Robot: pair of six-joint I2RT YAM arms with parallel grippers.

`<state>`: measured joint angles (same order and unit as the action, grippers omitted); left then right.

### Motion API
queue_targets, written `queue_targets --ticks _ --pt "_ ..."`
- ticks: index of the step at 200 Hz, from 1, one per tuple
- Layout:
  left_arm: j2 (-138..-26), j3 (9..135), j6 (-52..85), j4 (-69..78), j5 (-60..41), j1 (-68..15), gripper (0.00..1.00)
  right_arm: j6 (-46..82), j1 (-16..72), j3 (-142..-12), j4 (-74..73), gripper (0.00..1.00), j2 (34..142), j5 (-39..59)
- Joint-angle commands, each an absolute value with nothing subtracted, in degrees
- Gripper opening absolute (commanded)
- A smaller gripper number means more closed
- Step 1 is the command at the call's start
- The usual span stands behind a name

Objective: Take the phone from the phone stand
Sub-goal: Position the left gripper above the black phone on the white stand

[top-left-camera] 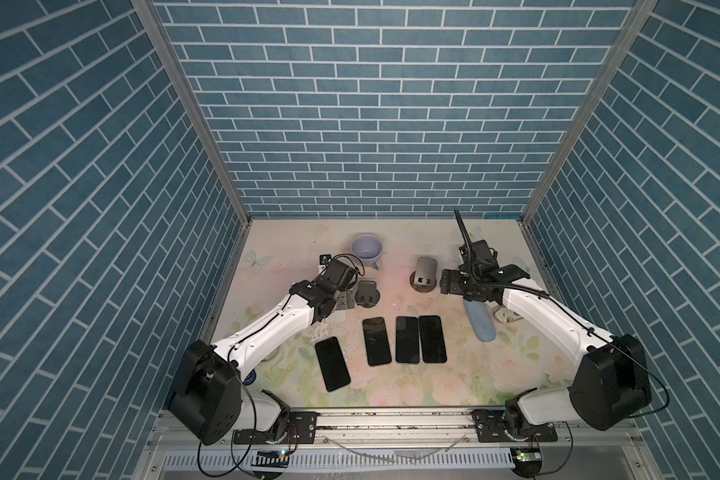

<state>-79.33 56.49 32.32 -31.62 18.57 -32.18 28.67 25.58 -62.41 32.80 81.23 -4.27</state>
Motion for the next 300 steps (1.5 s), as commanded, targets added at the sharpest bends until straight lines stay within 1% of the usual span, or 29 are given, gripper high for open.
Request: queue_targets --ticks 1,29,80,101,145,156,161,176,201,239,300 --pt "-81.0 57.8 30.5 -27.4 17.3 -30.8 0.97 30.0 25.4 -65.3 34.9 0.91 81.7 -5.0" --pt "-82.8 57.9 29.4 -24.3 15.7 -29.4 0.96 29.9 25.4 -66.0 35.3 0.91 82.3 -5.2" --pt "-86.5 58.9 29.2 -22.0 15.5 -27.7 0.96 29.9 25.4 -66.4 35.7 0.91 83.1 -5.4" --pt "-88.0 58.8 29.3 -20.5 15.5 -27.6 0.94 29.9 25.4 -66.8 35.9 0.91 83.5 -5.4" --pt "-89.4 58.5 30.4 -19.4 15.6 -27.5 0.86 29.8 25.4 -66.9 36.3 0.91 83.6 -5.6" --pt "-89.3 58.4 30.6 -19.3 15.7 -27.6 0.82 29.8 25.4 -66.9 36.1 0.91 83.6 -5.6" --pt "-89.4 58.4 30.6 -19.3 15.6 -27.5 0.79 29.8 25.4 -66.8 36.2 0.91 83.6 -5.6" --pt "-89.5 58.3 30.7 -19.5 15.6 -27.5 0.66 29.8 25.3 -66.8 36.1 0.91 83.7 -5.5" --pt "-89.4 58.5 30.8 -20.4 15.8 -27.5 0.56 29.8 25.4 -66.8 36.0 0.91 83.7 -5.4" --pt "-87.7 58.7 30.6 -21.3 16.2 -27.6 0.53 29.8 25.4 -66.5 35.9 0.91 83.4 -5.4" --pt "-80.8 59.6 29.9 -24.2 17.4 -27.6 0.52 29.7 25.4 -65.9 35.4 0.91 83.1 -5.2"
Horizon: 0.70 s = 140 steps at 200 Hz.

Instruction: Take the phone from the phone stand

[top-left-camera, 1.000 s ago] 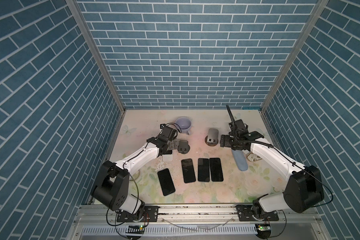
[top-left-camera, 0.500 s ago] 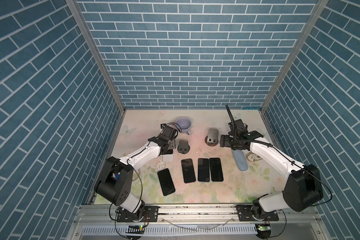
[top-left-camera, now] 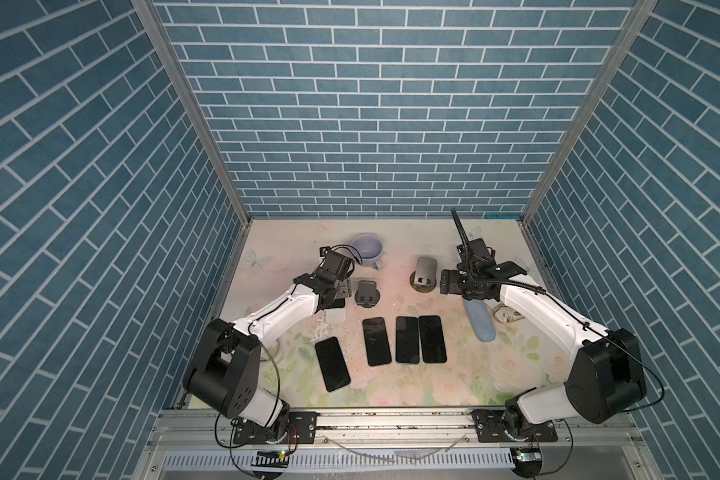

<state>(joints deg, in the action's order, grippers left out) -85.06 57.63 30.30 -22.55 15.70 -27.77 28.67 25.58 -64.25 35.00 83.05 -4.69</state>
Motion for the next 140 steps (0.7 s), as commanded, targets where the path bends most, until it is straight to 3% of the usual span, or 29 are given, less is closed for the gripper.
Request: queue_targets --ticks 1,140 --pt "-80.8 59.6 29.9 -24.2 17.4 -27.6 0.52 29.7 25.4 -65.9 35.4 0.91 83.1 -5.2" --pt "-67.8 58.4 36.1 -43.8 16.0 -27.5 0.52 29.3 25.4 -64.7 34.3 0.91 82.1 -4.4"
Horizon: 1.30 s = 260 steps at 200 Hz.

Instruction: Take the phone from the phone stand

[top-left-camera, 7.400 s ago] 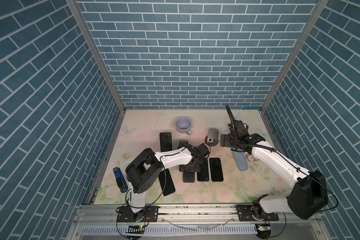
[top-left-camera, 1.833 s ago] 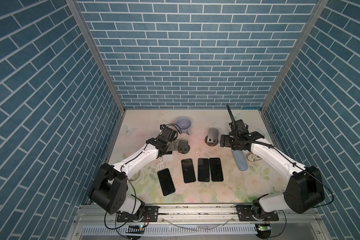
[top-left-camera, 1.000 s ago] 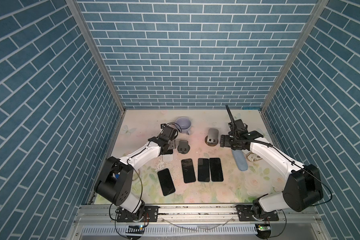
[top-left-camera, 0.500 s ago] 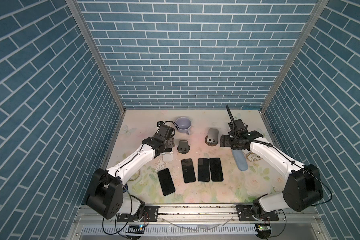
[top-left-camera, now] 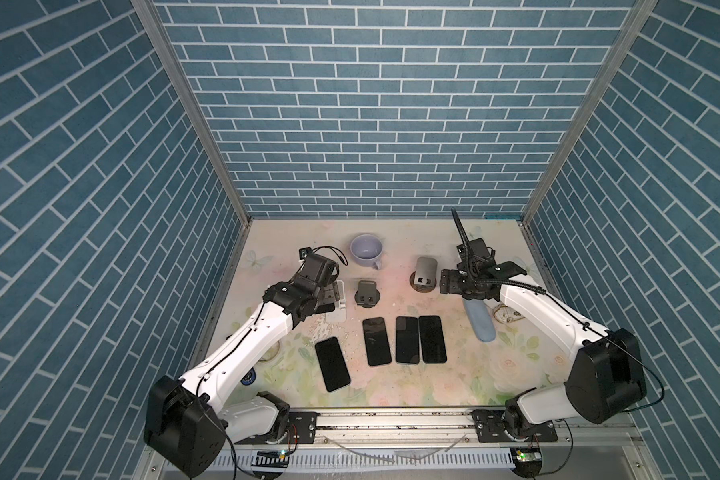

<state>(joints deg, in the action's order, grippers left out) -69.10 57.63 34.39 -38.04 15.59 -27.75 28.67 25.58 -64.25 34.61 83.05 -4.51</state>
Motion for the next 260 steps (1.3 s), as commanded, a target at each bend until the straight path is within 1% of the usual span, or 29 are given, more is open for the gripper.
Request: queue_targets --ticks 1,62,112,183,260 --pt "-67.7 58.4 36.1 -43.8 16.0 -27.6 0.52 29.3 25.4 -64.8 34.3 0.91 82.0 -4.4" --pt "-66.6 58.1 37.7 -48.2 14.3 -27.6 0.52 28.9 25.4 -64.1 34.4 0.91 81.4 -4.6" --pt "-67.1 56.7 40.7 -52.8 15.1 -27.5 0.53 28.8 25.4 -63.2 34.3 0.91 80.4 -4.9" --pt "-71.1 53.0 40.8 -51.5 15.0 -27.2 0.54 28.9 25.4 -62.7 33.7 0.91 80.3 -4.9" --pt "-75.1 49.5 38.2 -47.5 13.3 -22.5 0.55 28.8 25.4 -62.3 34.0 0.91 80.5 -5.7"
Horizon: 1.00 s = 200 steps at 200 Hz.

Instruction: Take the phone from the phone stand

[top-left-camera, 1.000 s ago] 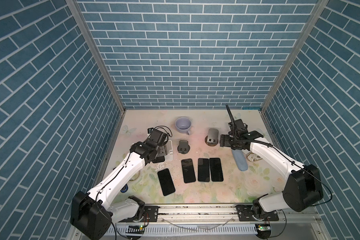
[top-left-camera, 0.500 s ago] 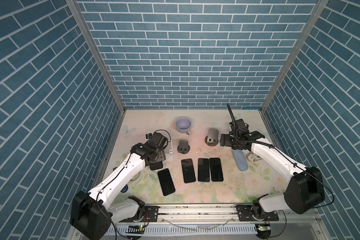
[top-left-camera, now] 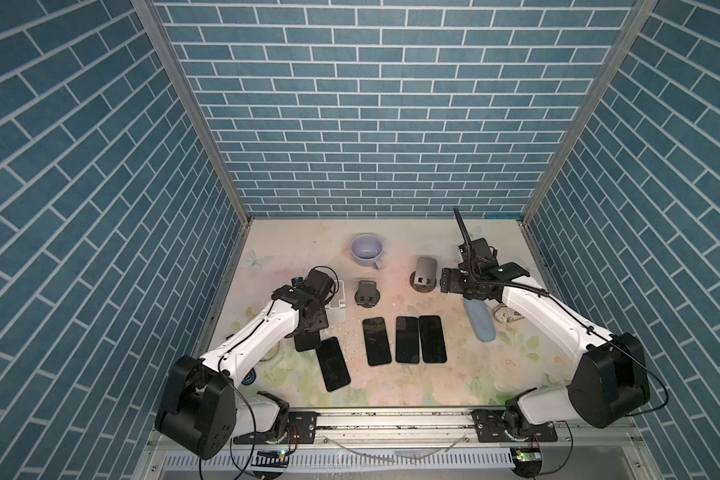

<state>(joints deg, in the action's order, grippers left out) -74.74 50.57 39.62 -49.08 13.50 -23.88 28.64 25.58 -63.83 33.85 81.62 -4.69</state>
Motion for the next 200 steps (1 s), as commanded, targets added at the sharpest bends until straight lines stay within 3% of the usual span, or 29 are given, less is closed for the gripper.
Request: queue_targets --ticks 1,89,200 --pt "-75.2 49.5 38.2 -47.5 13.2 -22.4 0.55 28.8 25.4 -62.3 34.1 0.91 80.5 -5.7" --pt "-78.4 47.0 34.9 -45.2 11.5 -17.8 0.55 28.6 25.4 -62.7 33.9 0.91 81.8 -5.4" --pt "-91.6 58.5 25.5 -43.4 10.8 -11.8 0.55 27.4 25.5 -63.5 35.1 0.91 82.1 -7.9"
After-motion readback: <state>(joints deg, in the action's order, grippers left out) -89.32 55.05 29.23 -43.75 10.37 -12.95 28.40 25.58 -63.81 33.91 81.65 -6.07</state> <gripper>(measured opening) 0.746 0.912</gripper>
